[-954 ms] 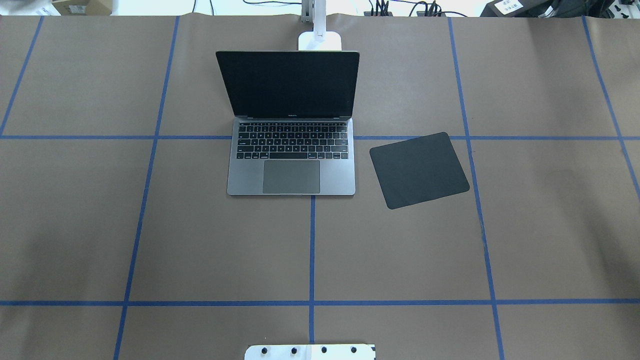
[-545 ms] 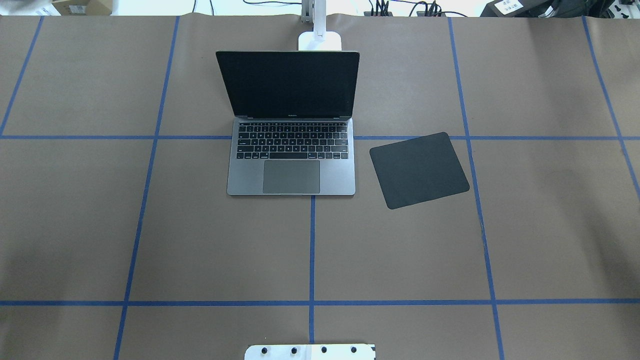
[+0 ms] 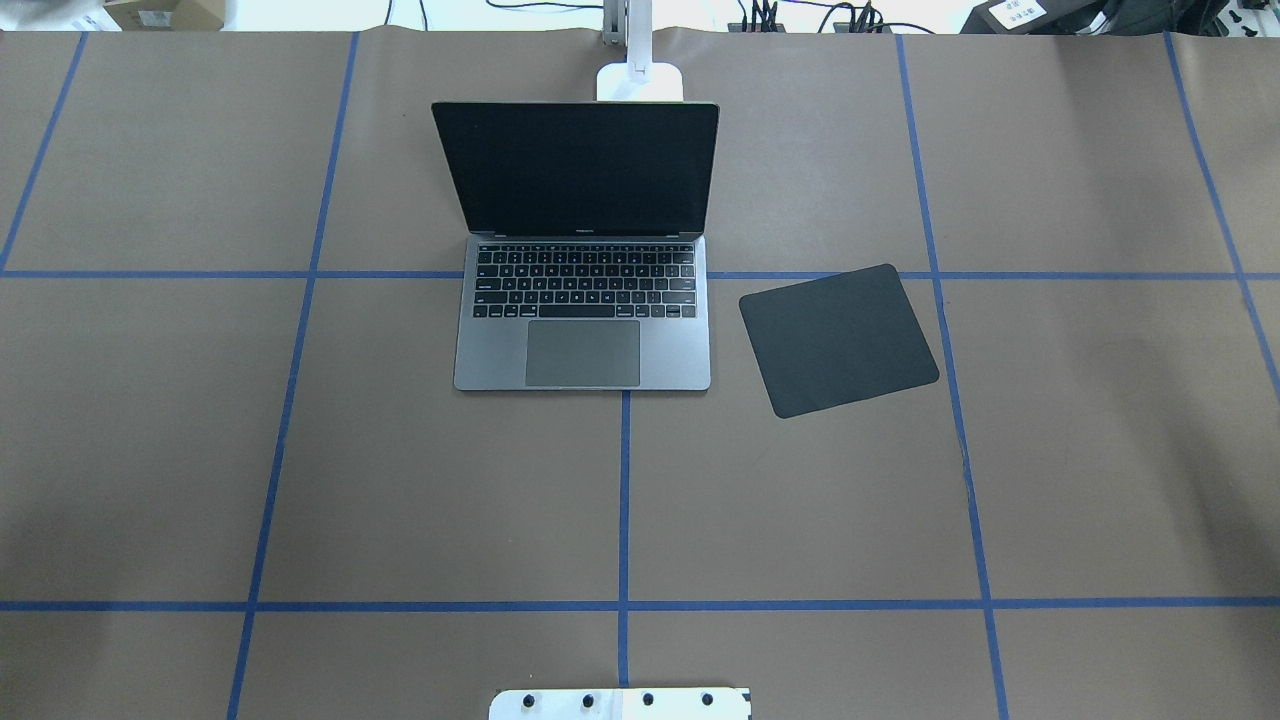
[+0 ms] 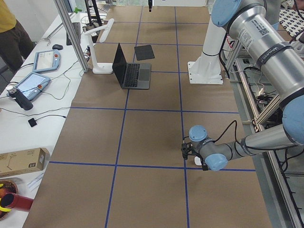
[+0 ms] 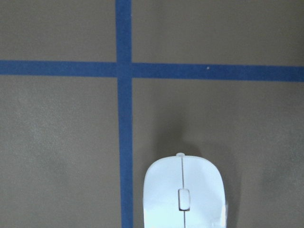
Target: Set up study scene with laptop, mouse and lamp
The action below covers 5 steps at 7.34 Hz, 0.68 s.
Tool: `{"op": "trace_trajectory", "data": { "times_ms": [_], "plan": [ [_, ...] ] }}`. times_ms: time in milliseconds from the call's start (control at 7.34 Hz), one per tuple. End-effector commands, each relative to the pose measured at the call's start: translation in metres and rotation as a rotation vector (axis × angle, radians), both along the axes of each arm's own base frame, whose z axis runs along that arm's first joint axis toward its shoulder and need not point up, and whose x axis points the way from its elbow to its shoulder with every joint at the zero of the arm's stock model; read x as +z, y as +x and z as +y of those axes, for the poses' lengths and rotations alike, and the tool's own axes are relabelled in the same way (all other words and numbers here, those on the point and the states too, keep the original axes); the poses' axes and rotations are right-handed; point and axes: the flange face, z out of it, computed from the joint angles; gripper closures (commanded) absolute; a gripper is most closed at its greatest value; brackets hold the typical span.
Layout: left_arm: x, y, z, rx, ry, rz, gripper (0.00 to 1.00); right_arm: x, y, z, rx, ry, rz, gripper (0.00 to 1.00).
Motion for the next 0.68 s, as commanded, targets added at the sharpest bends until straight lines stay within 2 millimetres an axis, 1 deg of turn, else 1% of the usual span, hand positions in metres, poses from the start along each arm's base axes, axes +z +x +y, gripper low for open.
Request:
{"op": "trace_trajectory", "data": {
  "times_ms": [0, 272, 409, 545],
  "plan": [
    [0.004, 0.004, 0.003, 0.015, -0.009, -0.006, 0.01, 0.0, 0.0, 0.0, 0.0, 0.0, 0.002, 0.0],
    [0.009, 0.018, -0.001, 0.026, -0.009, 0.0, 0.01, 0.0, 0.0, 0.0, 0.001, 0.002, 0.003, 0.0],
    [0.009, 0.019, 0.001, 0.034, -0.009, -0.001, 0.01, 0.0, 0.0, 0.0, 0.001, 0.002, 0.003, 0.0],
    [0.015, 0.017, 0.002, 0.038, -0.013, -0.01, 0.01, 0.001, 0.0, 0.0, 0.001, 0.001, 0.005, 0.0]
  ]
}}
